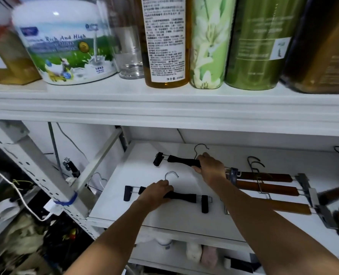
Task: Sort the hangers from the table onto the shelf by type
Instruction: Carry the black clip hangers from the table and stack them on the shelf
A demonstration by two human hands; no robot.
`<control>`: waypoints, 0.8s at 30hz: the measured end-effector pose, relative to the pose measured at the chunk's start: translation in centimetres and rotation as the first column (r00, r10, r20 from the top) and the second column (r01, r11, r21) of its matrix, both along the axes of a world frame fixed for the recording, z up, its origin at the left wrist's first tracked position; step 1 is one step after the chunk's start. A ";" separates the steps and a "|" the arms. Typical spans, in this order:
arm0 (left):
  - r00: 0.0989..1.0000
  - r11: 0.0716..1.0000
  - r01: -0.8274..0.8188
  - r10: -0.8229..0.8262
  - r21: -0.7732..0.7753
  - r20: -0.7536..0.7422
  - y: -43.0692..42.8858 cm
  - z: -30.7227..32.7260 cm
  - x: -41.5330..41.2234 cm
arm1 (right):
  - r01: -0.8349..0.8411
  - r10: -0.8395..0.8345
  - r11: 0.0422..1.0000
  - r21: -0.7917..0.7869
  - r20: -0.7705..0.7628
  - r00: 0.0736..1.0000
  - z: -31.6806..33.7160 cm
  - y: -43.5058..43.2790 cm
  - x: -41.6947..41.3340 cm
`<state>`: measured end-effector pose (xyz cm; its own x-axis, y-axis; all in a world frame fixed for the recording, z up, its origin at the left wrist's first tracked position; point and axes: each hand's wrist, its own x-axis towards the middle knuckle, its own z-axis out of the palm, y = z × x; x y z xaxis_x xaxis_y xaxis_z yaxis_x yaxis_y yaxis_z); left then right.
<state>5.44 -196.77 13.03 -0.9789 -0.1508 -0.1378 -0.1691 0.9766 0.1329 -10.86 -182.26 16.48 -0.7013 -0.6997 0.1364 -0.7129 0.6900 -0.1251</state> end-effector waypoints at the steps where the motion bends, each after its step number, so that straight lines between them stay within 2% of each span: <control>1: 1.000 1.000 0.009 -0.009 -0.010 -0.008 -0.2 0.0 0.2 | -0.005 0.005 1.000 0.000 0.013 1.000 0.0 -0.3 0.1; 13: 0.997 0.997 0.059 -0.061 -0.039 -0.041 -2.6 -0.4 1.6 | -0.045 0.025 0.994 0.098 0.195 0.980 -2.7 -4.9 0.6; 24: 0.996 0.997 0.071 -0.070 0.010 -0.061 -4.4 -0.2 0.7 | -0.046 0.017 0.992 0.116 0.238 0.971 -4.4 -6.5 1.8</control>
